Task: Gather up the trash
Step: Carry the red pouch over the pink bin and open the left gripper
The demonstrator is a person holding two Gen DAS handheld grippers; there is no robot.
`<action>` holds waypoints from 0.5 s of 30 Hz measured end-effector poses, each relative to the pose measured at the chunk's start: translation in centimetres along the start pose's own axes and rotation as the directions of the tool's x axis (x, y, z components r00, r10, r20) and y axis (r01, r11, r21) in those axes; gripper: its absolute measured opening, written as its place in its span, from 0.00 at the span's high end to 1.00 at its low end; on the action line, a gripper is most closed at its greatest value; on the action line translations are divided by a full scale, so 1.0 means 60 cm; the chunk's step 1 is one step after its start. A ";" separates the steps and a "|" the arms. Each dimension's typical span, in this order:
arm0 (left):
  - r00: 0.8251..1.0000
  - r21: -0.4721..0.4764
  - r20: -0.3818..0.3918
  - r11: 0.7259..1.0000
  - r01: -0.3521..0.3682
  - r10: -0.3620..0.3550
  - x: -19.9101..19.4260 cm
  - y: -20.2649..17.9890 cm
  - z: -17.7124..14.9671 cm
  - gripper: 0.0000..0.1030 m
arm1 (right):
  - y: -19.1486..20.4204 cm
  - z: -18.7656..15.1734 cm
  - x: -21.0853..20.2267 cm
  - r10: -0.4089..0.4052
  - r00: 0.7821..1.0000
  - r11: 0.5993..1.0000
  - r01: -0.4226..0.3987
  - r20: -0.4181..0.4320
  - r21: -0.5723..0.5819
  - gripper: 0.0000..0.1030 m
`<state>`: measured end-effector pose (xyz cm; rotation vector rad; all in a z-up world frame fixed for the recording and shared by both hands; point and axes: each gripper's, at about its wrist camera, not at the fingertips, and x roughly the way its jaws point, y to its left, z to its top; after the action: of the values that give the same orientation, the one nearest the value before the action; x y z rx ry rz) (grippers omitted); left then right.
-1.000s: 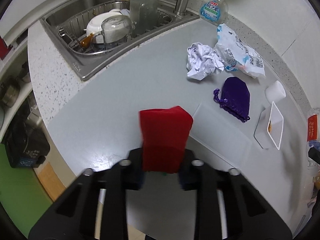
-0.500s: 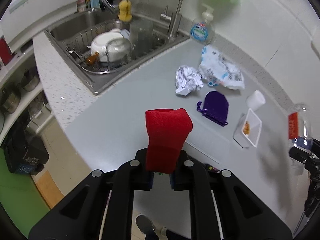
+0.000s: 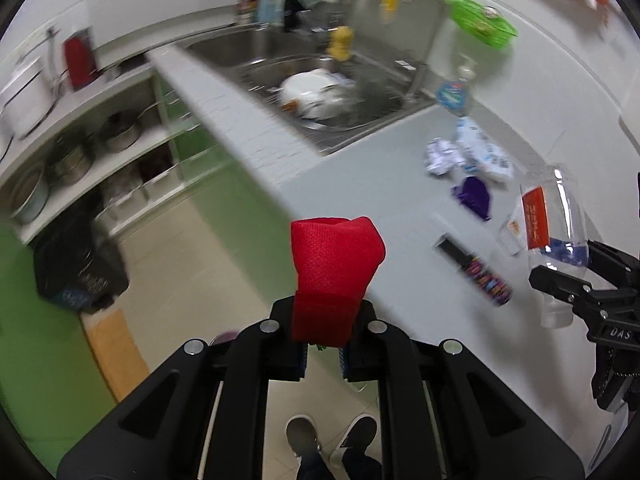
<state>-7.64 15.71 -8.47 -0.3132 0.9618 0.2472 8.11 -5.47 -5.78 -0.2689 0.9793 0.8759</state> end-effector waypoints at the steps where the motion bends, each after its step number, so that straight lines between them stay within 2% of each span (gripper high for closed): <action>1: 1.000 -0.017 -0.005 1.000 -0.010 0.009 -0.003 0.021 -0.014 0.89 | 0.020 0.002 0.014 0.015 1.000 1.000 -0.016 -0.010 -0.019 0.41; 6: 0.997 -0.106 -0.059 0.993 -0.057 0.051 0.013 0.113 -0.081 0.89 | 0.109 -0.002 0.086 0.064 0.996 0.993 -0.071 -0.069 -0.097 0.41; 9: 0.993 -0.164 -0.105 0.984 -0.071 0.054 0.048 0.168 -0.124 0.89 | 0.159 -0.014 0.145 0.082 0.990 0.986 -0.097 -0.118 -0.132 0.41; 15: 0.982 -0.228 -0.188 0.970 -0.078 0.035 0.172 0.254 -0.202 0.89 | 0.217 -0.061 0.259 0.075 0.977 0.977 -0.112 -0.198 -0.184 0.41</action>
<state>-16.43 26.06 -25.80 -0.5332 1.1259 0.3911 0.13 8.91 -18.17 -0.4828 1.0912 1.0486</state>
